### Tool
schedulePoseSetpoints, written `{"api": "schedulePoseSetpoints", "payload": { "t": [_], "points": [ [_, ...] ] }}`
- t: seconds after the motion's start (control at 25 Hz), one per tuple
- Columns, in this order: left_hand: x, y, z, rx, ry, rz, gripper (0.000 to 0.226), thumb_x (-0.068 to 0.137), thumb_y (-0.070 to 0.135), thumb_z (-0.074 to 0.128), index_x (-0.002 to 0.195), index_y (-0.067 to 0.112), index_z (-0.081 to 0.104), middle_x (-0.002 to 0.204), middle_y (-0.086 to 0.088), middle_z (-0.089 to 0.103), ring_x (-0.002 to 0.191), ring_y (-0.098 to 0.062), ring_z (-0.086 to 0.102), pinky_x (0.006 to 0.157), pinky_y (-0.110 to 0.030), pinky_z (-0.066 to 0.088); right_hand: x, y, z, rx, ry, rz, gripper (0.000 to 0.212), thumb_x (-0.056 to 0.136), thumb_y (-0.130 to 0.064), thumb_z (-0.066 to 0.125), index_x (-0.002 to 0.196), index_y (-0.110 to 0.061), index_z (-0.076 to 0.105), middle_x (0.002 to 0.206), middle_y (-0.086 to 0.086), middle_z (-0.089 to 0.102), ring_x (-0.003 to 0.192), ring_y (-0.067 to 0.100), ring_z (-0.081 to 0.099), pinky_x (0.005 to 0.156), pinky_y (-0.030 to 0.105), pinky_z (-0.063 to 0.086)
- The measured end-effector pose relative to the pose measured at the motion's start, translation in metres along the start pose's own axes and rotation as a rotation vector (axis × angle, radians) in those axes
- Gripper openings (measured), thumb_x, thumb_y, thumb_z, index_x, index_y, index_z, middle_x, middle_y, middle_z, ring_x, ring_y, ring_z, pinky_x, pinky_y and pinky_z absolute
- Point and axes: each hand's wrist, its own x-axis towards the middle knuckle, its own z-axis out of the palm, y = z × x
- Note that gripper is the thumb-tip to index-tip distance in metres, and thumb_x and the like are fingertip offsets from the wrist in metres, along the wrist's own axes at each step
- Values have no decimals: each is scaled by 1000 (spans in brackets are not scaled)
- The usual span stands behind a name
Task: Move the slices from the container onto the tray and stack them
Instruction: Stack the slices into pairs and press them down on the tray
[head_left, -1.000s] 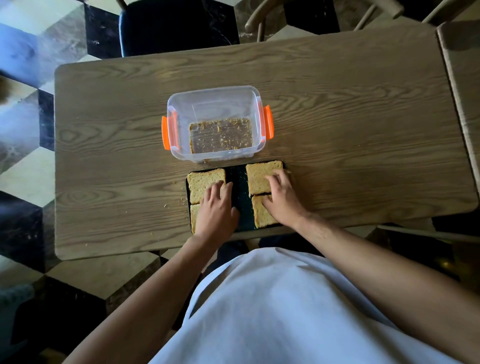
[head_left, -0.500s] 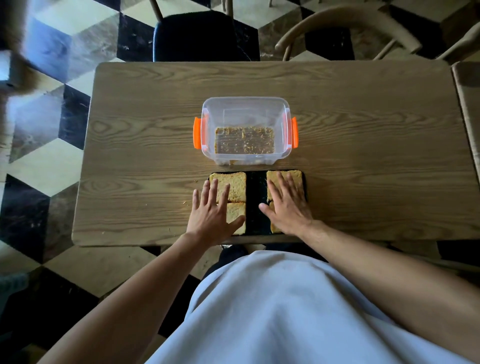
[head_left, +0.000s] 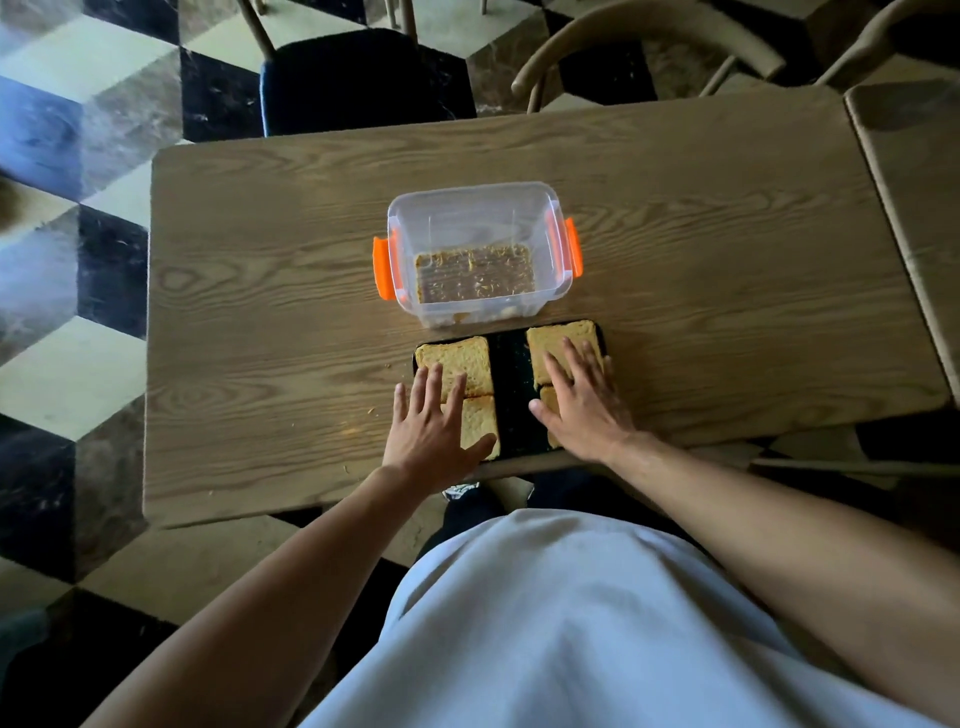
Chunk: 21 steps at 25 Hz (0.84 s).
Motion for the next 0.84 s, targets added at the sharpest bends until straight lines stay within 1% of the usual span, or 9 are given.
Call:
{"api": "schedulePoseSetpoints", "payload": {
  "t": [0.08,0.16,0.24,0.32,0.4,0.56,0.72,0.84],
  "points": [
    [3,0,0,51,0,62,90,90,71,37,160,23,7,169,-14,-1,155,-35,-7,124,-57,1,1,5,3,-66,5,-67,75,95,-61,31,158,-27,7,167,4,-13,152,33,-15,121,51,-7],
    [7,7,-1,102,-4,128,87,91,68,38,160,24,10,169,-14,0,155,-35,-5,124,-58,4,4,10,5,-137,4,-179,71,95,-60,32,157,-31,12,167,2,-11,152,34,-14,121,52,-7],
    [9,16,0,146,-7,173,88,90,69,37,159,21,13,169,-15,2,155,-36,-3,124,-58,6,6,13,8,-210,-8,-286,69,96,-58,34,157,-31,17,167,0,-10,152,34,-15,121,56,-4],
    [10,25,1,183,-38,189,90,88,71,37,159,18,16,169,-17,3,155,-35,-3,124,-58,6,7,18,11,-267,-38,-342,69,96,-58,33,157,-28,17,167,-1,-12,151,34,-17,120,57,-3],
    [8,31,5,209,-64,172,92,87,71,36,159,16,16,168,-18,2,155,-35,-3,124,-58,5,6,26,14,-302,-57,-357,70,97,-57,32,157,-25,17,167,-1,-14,151,35,-16,120,58,-4],
    [3,41,13,196,-75,85,94,86,73,35,158,16,17,168,-18,3,155,-34,-2,124,-58,4,3,35,15,-308,-94,-375,72,98,-55,32,158,-21,12,166,0,-17,151,36,-15,120,59,-2],
    [-4,46,14,160,-77,2,95,84,75,34,158,18,15,168,-18,6,155,-35,0,123,-59,8,3,34,11,-244,-95,-390,72,98,-54,33,158,-21,9,167,0,-15,151,34,-15,120,59,-3],
    [-6,50,8,144,-53,-63,97,84,76,36,159,19,10,168,-18,5,155,-35,0,123,-58,9,3,35,7,-223,-59,-379,73,98,-56,30,158,-23,5,167,4,-12,152,34,-14,121,57,-4]
  ]
}}
